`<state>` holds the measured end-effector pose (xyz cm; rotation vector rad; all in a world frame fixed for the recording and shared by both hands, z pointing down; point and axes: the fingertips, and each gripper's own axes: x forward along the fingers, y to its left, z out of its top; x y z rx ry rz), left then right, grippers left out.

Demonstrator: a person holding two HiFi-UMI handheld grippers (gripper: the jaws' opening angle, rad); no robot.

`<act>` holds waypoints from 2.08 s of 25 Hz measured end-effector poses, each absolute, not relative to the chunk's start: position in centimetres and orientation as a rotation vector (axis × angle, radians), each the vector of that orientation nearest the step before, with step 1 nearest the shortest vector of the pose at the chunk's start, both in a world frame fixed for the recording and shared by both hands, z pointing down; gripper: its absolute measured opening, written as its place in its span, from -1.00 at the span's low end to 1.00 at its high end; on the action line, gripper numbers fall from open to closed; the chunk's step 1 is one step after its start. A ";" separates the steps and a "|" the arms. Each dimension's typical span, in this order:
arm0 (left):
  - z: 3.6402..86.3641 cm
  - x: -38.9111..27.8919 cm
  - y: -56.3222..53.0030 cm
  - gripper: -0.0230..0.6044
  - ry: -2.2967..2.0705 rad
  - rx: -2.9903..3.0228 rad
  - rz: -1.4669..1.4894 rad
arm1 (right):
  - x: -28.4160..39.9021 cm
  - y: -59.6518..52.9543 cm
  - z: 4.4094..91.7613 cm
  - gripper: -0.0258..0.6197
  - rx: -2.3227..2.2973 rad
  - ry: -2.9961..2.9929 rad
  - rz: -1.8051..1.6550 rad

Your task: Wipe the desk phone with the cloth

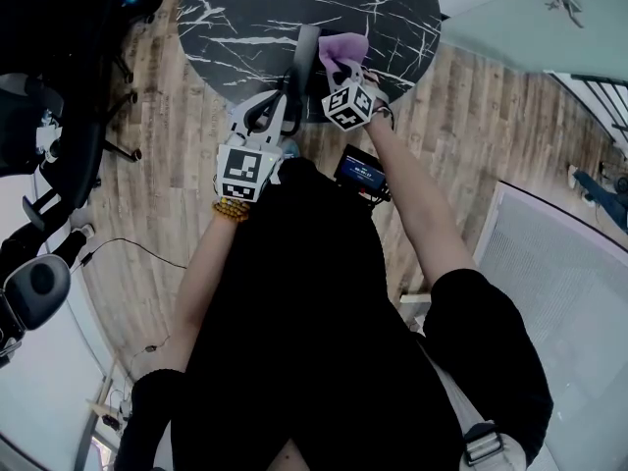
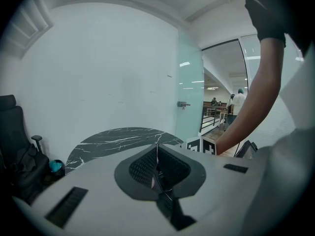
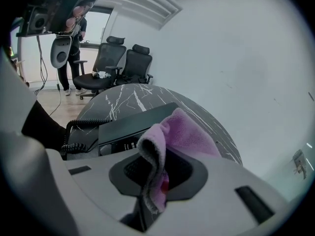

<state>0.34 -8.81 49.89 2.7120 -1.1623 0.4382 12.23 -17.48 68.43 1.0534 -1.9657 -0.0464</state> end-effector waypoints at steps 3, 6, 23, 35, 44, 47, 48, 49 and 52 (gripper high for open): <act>49.9 0.4 -8.7 -0.87 -1.161 2.711 0.438 | 12.0 -16.6 68.8 -0.71 1.033 -1.978 -0.024; 49.8 0.3 -8.6 -0.87 -1.161 2.710 0.435 | 11.8 -15.9 69.1 -0.71 1.018 -1.986 -0.007; 50.1 0.6 -8.0 -0.87 -1.136 2.718 0.437 | 10.7 -13.1 70.6 -0.71 0.929 -2.020 0.089; 50.4 0.8 -7.8 -0.87 -1.119 2.722 0.441 | 10.1 -11.7 71.5 -0.71 0.857 -2.035 0.151; 50.3 0.7 -7.6 -0.87 -1.111 2.726 0.439 | 9.7 -10.7 71.8 -0.71 0.817 -2.035 0.211; 50.3 0.7 -7.4 -0.87 -1.105 2.727 0.441 | 9.5 -10.2 72.1 -0.71 0.800 -2.034 0.236; 50.4 0.6 -7.4 -0.87 -1.103 2.726 0.440 | 9.5 -10.1 72.2 -0.71 0.794 -2.034 0.246; 50.4 0.6 -7.4 -0.87 -1.101 2.726 0.440 | 9.4 -9.9 72.3 -0.71 0.789 -2.034 0.254; 50.5 0.5 -7.4 -0.87 -1.097 2.727 0.442 | 9.2 -9.6 72.5 -0.71 0.770 -2.034 0.284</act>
